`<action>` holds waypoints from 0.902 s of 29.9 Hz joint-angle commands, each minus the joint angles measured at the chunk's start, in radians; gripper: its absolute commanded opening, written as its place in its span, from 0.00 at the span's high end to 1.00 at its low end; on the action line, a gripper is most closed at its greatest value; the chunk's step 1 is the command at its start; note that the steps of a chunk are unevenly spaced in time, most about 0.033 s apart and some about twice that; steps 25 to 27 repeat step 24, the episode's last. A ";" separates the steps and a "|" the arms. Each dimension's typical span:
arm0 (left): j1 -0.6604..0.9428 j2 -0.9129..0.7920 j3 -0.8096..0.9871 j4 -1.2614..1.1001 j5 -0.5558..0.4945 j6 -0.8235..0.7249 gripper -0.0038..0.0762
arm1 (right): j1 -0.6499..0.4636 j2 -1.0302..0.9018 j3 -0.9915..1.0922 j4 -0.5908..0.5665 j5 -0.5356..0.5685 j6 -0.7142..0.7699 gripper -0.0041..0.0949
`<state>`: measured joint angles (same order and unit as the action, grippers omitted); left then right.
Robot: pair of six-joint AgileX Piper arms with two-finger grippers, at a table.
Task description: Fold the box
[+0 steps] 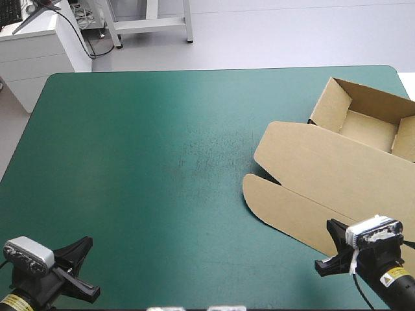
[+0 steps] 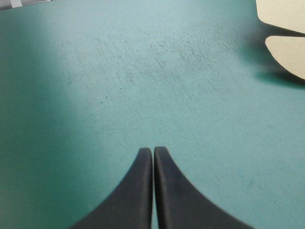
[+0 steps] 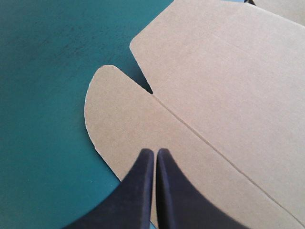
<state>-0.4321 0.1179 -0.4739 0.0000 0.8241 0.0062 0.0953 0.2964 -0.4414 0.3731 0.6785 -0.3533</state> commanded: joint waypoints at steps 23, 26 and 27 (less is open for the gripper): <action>-0.004 0.014 0.030 -0.011 -0.092 -0.006 0.96 | 0.003 -0.208 0.014 -0.038 0.002 0.074 0.96; -0.004 0.014 0.030 -0.011 -0.092 -0.006 0.96 | 0.003 -0.208 0.014 -0.038 0.002 0.074 0.96; -0.004 0.014 0.030 -0.011 -0.092 -0.006 0.96 | 0.003 -0.208 0.014 -0.038 0.002 0.074 0.96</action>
